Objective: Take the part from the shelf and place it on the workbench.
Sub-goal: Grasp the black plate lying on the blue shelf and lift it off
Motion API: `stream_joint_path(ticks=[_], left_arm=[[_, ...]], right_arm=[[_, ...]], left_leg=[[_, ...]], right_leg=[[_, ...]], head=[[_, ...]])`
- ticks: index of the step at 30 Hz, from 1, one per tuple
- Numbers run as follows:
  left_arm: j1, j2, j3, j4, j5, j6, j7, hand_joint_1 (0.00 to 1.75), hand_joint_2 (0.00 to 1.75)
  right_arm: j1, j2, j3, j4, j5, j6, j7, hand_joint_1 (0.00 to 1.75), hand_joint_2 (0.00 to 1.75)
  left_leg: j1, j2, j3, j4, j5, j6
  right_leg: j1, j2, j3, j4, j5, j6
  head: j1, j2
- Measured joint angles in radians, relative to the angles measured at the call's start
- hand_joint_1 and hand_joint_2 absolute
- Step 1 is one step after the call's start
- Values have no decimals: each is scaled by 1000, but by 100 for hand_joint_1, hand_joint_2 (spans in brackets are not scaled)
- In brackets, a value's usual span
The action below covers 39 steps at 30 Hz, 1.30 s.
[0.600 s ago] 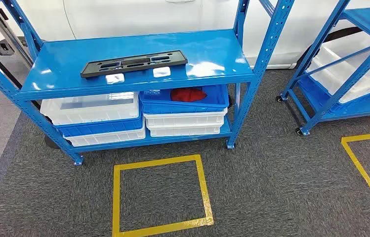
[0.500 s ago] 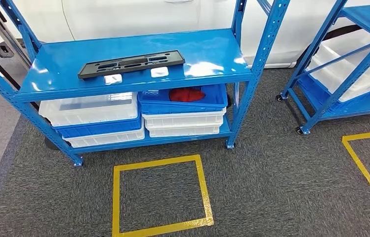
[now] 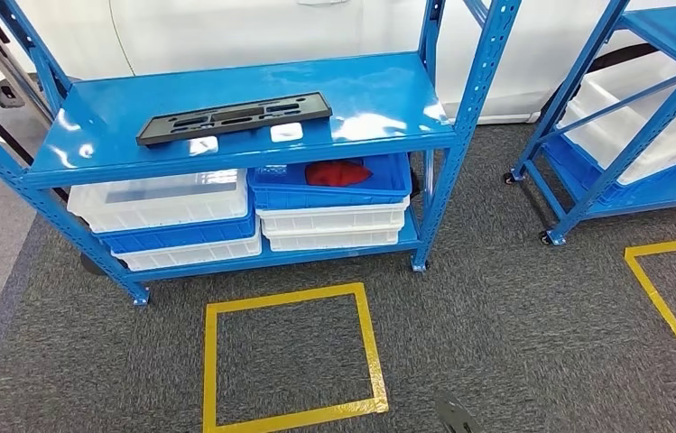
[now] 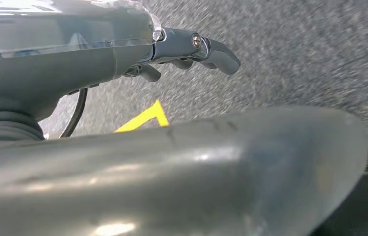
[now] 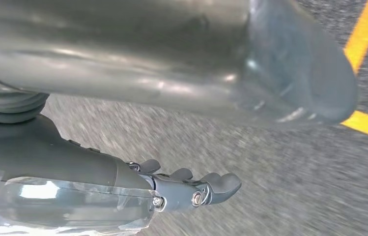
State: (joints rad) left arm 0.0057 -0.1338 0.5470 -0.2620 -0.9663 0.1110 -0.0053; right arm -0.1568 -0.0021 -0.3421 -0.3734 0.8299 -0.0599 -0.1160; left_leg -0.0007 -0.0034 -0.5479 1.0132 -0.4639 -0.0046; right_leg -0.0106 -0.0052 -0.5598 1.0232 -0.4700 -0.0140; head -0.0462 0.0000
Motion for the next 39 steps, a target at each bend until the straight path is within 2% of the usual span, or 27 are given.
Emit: stream_joint_path(ticks=[3,4,6,8,9,10,11,12,14,15,18,19,20,22,23,24,25,26,27,29,30,33,34,35,36,38,39], left_arm=[[-14,-9,32,3,-59,5,2,0,0],[-18,-12,42,5,-78,6,3,0,0],[-27,-19,61,8,-113,10,5,0,0],[-36,-25,80,12,-148,12,7,0,0],[-38,-28,88,13,-164,13,8,0,0],[-41,-30,97,15,-182,14,10,0,0],[-44,-33,106,16,-198,14,11,0,0],[-46,-35,115,18,-215,15,13,0,0],[-53,-39,133,21,-246,16,17,0,0],[-56,-41,141,23,-260,17,18,0,0],[-63,-43,161,26,-297,21,22,0,0],[-64,-43,165,26,-307,21,24,0,0],[-65,-43,169,26,-316,22,24,0,0],[-67,-44,180,26,-332,22,25,0,0],[-68,-44,186,26,-341,22,26,0,0],[-68,-44,192,27,-350,22,27,0,0],[-69,-45,198,27,-359,23,28,0,0],[-70,-45,204,27,-367,23,30,0,0],[-71,-45,211,27,-376,24,30,0,0],[-77,-46,224,28,-391,24,32,0,0],[-80,-46,231,29,-398,25,33,0,0],[-84,-47,252,32,-416,27,34,0,0],[-85,-48,259,33,-421,28,34,0,0],[-86,-48,265,34,-427,29,34,0,0],[-87,-50,272,35,-432,30,33,0,0],[-91,-52,285,38,-440,31,32,0,0],[-91,-52,292,40,-443,31,31,0,0]], right_arm=[[-40,5,6,8,78,11,-41,0,0],[-53,8,11,10,103,14,-58,0,0],[-79,14,24,13,150,21,-92,0,0],[-103,24,43,14,193,25,-130,0,0],[-114,29,54,13,211,26,-149,0,0],[-126,33,70,10,228,27,-169,0,0],[-138,36,86,4,240,28,-188,0,0],[-152,39,107,-4,250,29,-206,0,0],[-183,41,151,-25,262,31,-241,0,0],[-197,42,175,-39,265,33,-256,0,0],[-228,40,242,-88,261,35,-291,0,0],[-237,38,261,-106,256,35,-297,0,0],[-246,35,280,-126,250,33,-303,0,0],[-265,27,325,-171,238,26,-314,0,0],[-275,22,350,-193,232,24,-319,0,0],[-285,16,376,-215,227,22,-325,0,0],[-295,11,401,-238,222,20,-330,0,0],[-304,5,425,-261,217,17,-335,0,0],[-314,0,451,-286,212,12,-340,0,0],[-339,-12,501,-334,206,-1,-348,0,0],[-352,-19,525,-359,204,-10,-350,0,0],[-386,-43,591,-436,203,-41,-351,0,0],[-398,-53,612,-463,203,-54,-351,0,0],[-410,-62,632,-488,203,-66,-351,0,0],[-421,-73,653,-514,203,-80,-351,0,0],[-433,-93,691,-561,204,-108,-351,0,0],[-435,-103,707,-585,204,-123,-351,0,0]], left_leg=[[-1,-2,3,-19,6,13],[1,-1,7,-27,12,18],[4,0,11,-38,22,26],[3,-1,8,-37,22,29],[2,-2,7,-35,21,29],[2,-3,7,-33,20,29],[3,-4,8,-29,18,27],[3,-5,7,-24,14,24],[-1,-6,1,-10,6,15],[-3,-6,-3,-5,4,11],[-3,-5,-9,1,0,-3],[-2,-5,-16,19,-13,-8],[0,-4,-32,55,-35,-14],[5,-4,-94,185,-97,-24],[7,-3,-127,250,-119,-27],[8,-3,-149,289,-125,-28],[9,-3,-152,289,-109,-28],[10,-3,-136,246,-76,-26],[10,-3,-103,174,-33,-22],[6,-2,-45,46,17,-12],[4,-3,-31,13,24,-7],[4,-4,-29,-4,27,8],[6,-3,-27,-9,31,14],[8,-2,-26,-14,35,21],[9,-1,-26,-17,37,25],[6,-1,-29,-17,38,30],[5,-2,-29,-16,38,31]], right_leg=[[-2,0,0,-3,1,20],[-2,0,-6,11,-9,24],[-3,2,-48,98,-60,30],[-4,3,-114,231,-117,35],[-4,3,-134,268,-122,37],[-5,3,-137,270,-107,38],[-6,3,-118,225,-73,38],[-8,3,-87,155,-33,38],[-8,4,-37,40,12,32],[-7,5,-29,17,15,26],[-5,6,-31,10,15,6],[-7,5,-30,8,17,0],[-9,5,-29,5,18,-5],[-9,4,-29,5,19,-10],[-8,5,-29,5,19,-10],[-8,5,-29,5,18,-10],[-7,5,-28,5,18,-10],[-7,5,-25,5,17,-9],[-7,5,-22,5,16,-7],[-4,6,-21,5,15,0],[-3,6,-22,5,16,5],[-3,5,-23,2,18,24],[-3,5,-28,12,9,29],[-3,6,-41,41,-10,32],[-3,6,-65,92,-40,34],[-3,6,-131,227,-99,36],[-3,6,-155,273,-109,37]], head=[[0,0],[0,0],[0,0],[0,0],[0,0],[0,0],[0,0],[0,0],[0,0],[0,0],[0,0],[0,0],[0,0],[0,0],[0,0],[0,0],[0,0],[0,0],[0,0],[0,0],[0,0],[0,0],[0,0],[0,0],[0,0],[0,0],[0,0]])
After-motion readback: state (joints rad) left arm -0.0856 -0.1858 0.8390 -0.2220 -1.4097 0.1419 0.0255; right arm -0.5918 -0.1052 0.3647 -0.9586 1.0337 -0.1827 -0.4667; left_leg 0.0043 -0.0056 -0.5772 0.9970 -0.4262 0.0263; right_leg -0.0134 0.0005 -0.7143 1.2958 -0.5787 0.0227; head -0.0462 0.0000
